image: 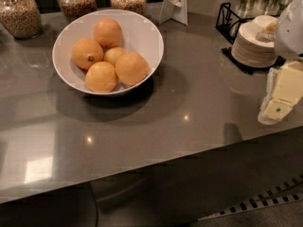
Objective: Pick orange from white bowl
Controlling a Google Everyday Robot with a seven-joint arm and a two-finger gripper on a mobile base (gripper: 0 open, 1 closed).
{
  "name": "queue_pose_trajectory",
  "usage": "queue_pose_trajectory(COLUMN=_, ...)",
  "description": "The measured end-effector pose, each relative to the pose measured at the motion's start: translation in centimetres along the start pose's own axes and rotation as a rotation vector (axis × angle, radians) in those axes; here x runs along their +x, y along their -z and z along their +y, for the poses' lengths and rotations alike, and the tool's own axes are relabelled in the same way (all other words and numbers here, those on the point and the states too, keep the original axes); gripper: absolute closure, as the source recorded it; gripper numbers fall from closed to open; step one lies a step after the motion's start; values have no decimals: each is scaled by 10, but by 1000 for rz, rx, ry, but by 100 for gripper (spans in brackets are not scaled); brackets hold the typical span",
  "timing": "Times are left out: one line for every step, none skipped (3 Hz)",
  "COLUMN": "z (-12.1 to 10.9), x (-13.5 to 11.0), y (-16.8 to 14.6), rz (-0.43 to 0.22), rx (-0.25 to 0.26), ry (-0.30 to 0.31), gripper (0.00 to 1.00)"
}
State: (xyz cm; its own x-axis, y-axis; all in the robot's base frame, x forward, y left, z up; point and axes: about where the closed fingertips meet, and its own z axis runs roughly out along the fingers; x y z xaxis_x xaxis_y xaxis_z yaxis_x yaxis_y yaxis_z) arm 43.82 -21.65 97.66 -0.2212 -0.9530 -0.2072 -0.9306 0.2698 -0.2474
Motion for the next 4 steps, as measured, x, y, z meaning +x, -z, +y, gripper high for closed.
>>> queue_pose_trajectory(z=0, x=0, y=0, rz=0, rx=0, ry=0, gripper=0)
queue_pose_trajectory(z=-6, x=-20, y=-4, rz=-49, rx=18, ry=5, gripper=0)
queue_pose_trajectory(z=-22, x=-62, y=-9, rz=-112, rx=58, ry=-5, gripper=0)
queue_pose_trajectory(z=-41, x=-112, y=-16, rz=-168, rx=91, ry=-24, gripper=0)
